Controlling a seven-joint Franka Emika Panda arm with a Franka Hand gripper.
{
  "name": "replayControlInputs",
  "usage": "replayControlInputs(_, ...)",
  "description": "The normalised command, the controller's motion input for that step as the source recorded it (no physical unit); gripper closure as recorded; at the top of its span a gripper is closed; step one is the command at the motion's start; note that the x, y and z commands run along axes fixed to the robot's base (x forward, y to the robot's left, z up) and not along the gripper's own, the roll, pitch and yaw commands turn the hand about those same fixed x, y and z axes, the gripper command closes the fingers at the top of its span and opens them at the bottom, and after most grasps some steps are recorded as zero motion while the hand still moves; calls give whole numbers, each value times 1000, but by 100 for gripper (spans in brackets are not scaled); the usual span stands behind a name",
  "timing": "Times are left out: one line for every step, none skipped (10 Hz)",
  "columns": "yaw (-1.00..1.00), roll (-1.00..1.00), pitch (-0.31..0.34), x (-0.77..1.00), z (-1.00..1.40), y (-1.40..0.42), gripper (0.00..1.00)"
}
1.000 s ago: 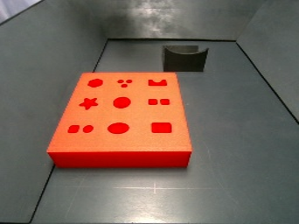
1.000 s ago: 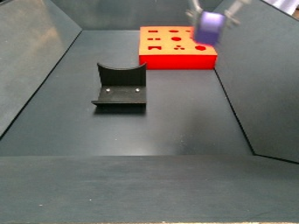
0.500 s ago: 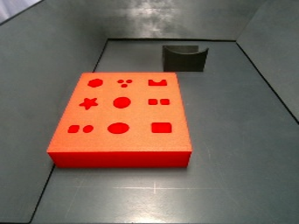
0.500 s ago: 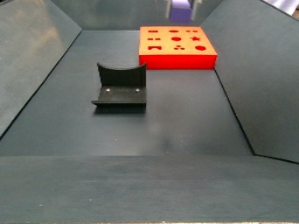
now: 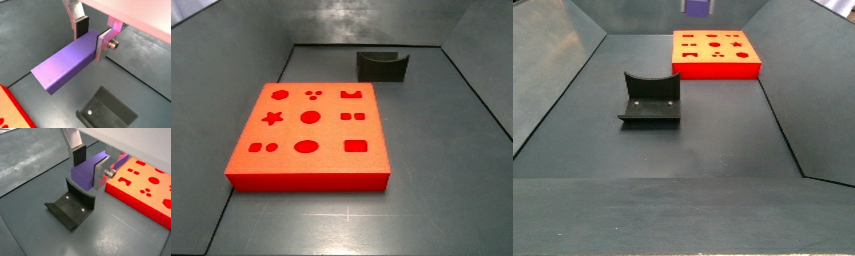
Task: Pick up the rectangle object. Move up. Place the rectangle object on the fixture. Regrasp the rectangle object. Move to above the board. Insert the rectangle object.
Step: Place the rectangle object on the fixture.
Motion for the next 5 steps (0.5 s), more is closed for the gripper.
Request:
replayControlInputs(37, 64, 170, 941, 26, -56, 100)
replayControlInputs(88, -1000, 187, 1000, -479, 114, 100)
replayControlInputs(88, -1000, 184, 1000, -502, 128, 100)
replayControlInputs(38, -1000, 166, 1000, -311, 127, 100)
replayControlInputs(27, -1000, 180, 1000, -237, 102, 100)
